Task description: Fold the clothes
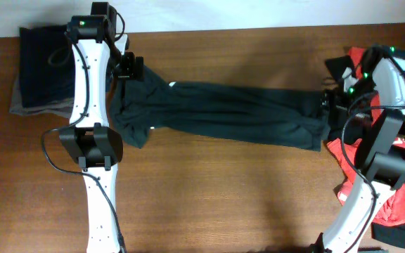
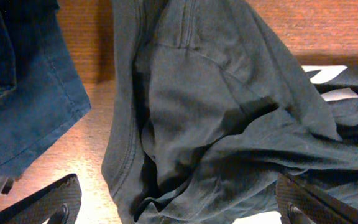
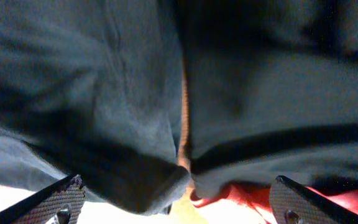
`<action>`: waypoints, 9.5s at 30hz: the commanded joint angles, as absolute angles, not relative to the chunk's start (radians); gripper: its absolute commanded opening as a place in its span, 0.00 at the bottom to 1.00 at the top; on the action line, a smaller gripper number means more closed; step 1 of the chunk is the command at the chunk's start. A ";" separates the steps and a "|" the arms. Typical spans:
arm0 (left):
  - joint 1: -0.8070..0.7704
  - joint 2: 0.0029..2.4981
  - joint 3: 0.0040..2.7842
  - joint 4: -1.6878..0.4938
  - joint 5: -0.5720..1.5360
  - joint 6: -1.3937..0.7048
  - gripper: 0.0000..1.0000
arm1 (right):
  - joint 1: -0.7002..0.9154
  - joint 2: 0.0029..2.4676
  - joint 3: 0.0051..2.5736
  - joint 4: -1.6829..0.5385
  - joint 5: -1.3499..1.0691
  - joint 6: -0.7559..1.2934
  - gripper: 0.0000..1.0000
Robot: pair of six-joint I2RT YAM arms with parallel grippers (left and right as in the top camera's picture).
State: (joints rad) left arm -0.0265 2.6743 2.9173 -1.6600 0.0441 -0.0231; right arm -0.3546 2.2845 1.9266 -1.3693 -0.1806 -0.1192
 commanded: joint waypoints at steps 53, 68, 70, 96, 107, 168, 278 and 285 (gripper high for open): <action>-0.023 2.648 2.930 -1.670 0.037 -0.023 0.99 | -0.542 2.261 1.838 -1.171 -0.590 -0.366 0.32; -0.023 2.648 2.930 -1.684 0.037 -0.023 0.99 | -0.466 2.313 1.838 -1.125 -0.380 -0.287 0.12; -0.023 2.648 2.930 -1.684 0.037 -0.023 0.99 | -0.471 2.313 1.838 -1.125 -0.380 -0.287 0.11; -0.023 2.648 2.930 -1.681 0.036 -0.022 0.99 | -0.622 2.398 1.840 -1.066 0.249 -0.013 0.10; -0.023 2.648 2.930 -1.677 0.037 -0.023 0.99 | -0.637 2.379 2.120 -1.331 -0.020 -0.025 0.22; -0.023 2.648 2.930 -1.684 0.037 -0.022 0.99 | -0.376 2.381 1.747 -1.155 -0.176 -0.039 0.04; -0.023 2.648 2.930 -1.688 0.037 -0.022 0.99 | -0.115 2.354 2.310 -1.609 -0.232 -0.019 0.52; -0.023 2.648 2.930 -1.680 0.037 -0.022 0.99 | -0.286 2.358 2.300 -1.657 -0.321 -0.168 0.93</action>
